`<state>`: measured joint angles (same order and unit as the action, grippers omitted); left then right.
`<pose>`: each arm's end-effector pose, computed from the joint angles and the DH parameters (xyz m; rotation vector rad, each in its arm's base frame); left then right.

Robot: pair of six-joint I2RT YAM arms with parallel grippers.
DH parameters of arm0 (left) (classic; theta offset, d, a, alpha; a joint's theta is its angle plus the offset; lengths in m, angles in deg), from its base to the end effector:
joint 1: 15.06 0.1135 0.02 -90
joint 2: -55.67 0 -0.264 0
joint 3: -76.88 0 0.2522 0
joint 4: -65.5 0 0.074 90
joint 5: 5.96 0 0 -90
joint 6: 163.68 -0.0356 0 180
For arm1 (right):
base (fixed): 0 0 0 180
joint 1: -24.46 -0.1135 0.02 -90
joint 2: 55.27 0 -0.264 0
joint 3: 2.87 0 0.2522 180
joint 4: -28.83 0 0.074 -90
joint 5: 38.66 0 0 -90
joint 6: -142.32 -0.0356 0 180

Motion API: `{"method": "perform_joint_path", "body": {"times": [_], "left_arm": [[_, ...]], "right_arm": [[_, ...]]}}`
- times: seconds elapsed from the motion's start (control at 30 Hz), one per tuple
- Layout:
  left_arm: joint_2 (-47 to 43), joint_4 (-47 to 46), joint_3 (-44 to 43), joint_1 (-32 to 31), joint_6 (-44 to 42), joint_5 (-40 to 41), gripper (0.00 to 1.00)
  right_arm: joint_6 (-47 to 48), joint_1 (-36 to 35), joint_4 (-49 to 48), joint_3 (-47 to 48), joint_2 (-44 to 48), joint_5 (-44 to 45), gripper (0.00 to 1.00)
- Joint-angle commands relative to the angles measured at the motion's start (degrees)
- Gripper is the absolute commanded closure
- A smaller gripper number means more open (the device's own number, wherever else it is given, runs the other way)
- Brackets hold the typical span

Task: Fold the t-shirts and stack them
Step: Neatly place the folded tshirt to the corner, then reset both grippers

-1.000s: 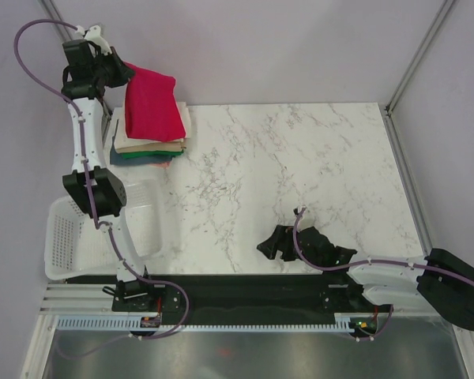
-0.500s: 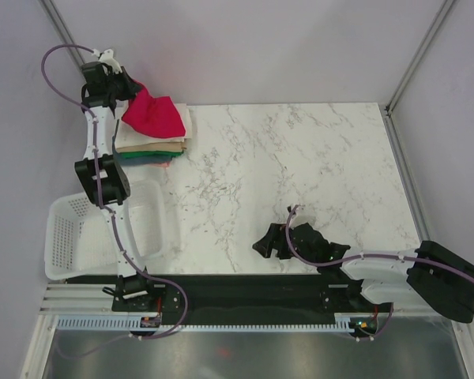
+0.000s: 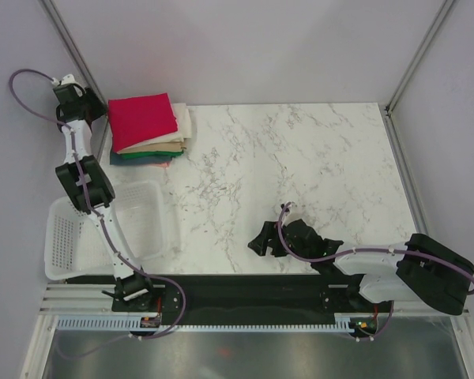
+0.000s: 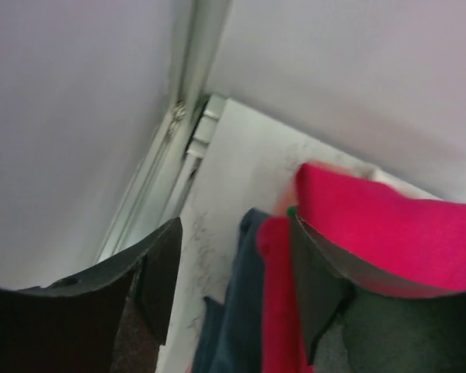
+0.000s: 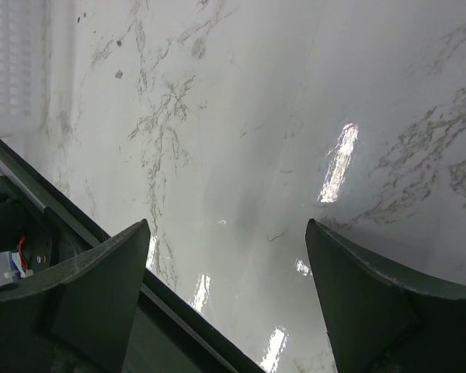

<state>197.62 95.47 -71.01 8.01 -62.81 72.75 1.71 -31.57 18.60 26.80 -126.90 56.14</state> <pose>0.5347 0.2202 0.2580 -0.4559 1.9289 -0.0580 0.1240 0.1787 0.1378 -0.0549 2.2938 0.9680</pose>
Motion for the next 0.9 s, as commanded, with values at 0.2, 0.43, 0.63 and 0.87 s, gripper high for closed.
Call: {"method": "perform_joint_path", "body": {"times": [0.2,0.43,0.63,0.87], "left_arm": [[-19.07,0.14,11.15,0.58,8.63,7.86,0.27],[-31.20,1.02,24.95,-2.33,12.31,4.54,0.23],[-46.74,1.46,44.45,-3.47,17.76,-1.61,0.22],[-73.71,0.93,68.27,-4.26,16.37,-4.97,0.21]], "right_arm": [[-0.19,-0.22,1.32,-3.77,2.20,-0.58,0.10],[-0.63,-0.22,-0.88,-5.97,4.84,-0.14,0.10],[-2.38,-0.31,-0.19,-7.46,7.82,2.75,0.11],[-4.32,-2.59,0.26,-7.64,8.53,7.33,0.12]]}}
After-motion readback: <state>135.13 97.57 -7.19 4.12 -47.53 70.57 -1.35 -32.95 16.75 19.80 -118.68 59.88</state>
